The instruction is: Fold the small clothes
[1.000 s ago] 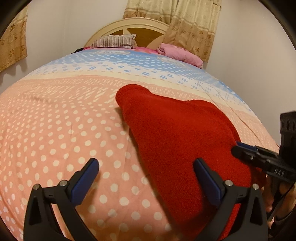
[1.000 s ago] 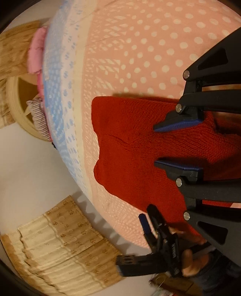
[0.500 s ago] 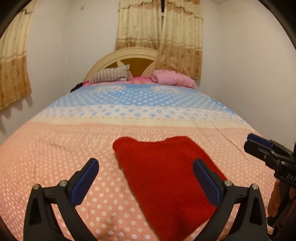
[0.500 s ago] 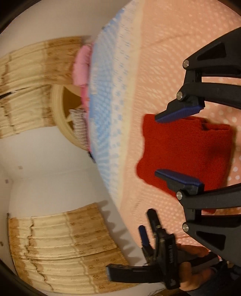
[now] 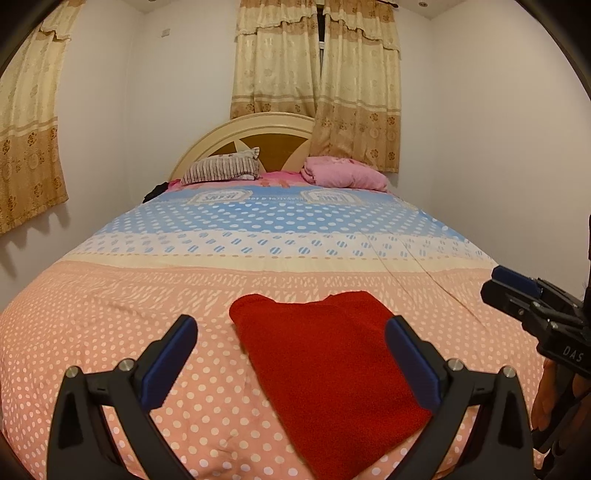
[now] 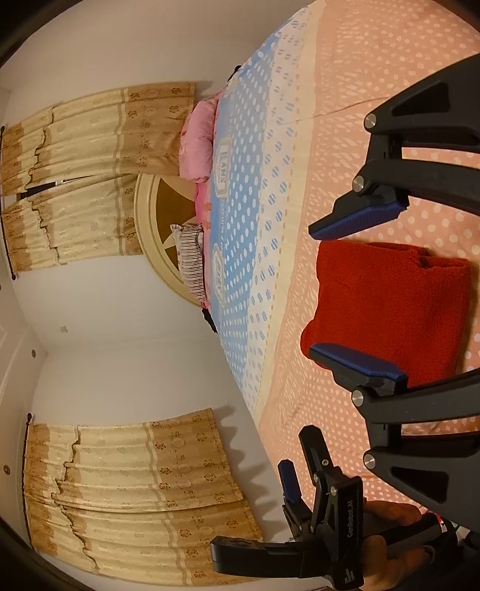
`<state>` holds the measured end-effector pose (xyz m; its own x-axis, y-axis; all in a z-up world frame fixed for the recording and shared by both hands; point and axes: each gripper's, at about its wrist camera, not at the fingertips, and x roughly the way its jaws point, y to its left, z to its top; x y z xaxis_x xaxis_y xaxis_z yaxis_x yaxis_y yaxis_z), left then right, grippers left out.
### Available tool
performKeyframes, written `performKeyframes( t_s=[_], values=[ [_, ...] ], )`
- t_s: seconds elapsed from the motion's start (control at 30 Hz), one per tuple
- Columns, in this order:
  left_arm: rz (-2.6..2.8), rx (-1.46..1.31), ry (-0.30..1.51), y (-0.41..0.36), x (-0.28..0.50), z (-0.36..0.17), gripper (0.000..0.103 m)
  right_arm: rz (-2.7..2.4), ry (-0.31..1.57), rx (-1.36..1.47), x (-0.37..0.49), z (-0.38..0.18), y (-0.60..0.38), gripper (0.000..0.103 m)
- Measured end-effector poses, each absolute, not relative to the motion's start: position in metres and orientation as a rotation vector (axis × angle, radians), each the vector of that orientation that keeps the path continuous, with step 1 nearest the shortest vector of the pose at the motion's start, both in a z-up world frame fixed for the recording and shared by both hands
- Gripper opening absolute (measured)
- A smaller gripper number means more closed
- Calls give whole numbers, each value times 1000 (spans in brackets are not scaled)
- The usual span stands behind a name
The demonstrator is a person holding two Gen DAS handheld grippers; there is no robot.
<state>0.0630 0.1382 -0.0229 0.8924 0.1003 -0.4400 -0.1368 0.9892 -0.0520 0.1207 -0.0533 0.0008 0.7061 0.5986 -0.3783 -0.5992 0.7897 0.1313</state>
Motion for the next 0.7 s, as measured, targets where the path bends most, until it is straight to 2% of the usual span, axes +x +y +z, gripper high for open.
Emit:
performKeyframes(
  t_s=[0.7],
  values=[
    [121, -76, 446, 133, 60, -22, 103, 672, 428, -3, 120, 2, -52, 59]
  ],
)
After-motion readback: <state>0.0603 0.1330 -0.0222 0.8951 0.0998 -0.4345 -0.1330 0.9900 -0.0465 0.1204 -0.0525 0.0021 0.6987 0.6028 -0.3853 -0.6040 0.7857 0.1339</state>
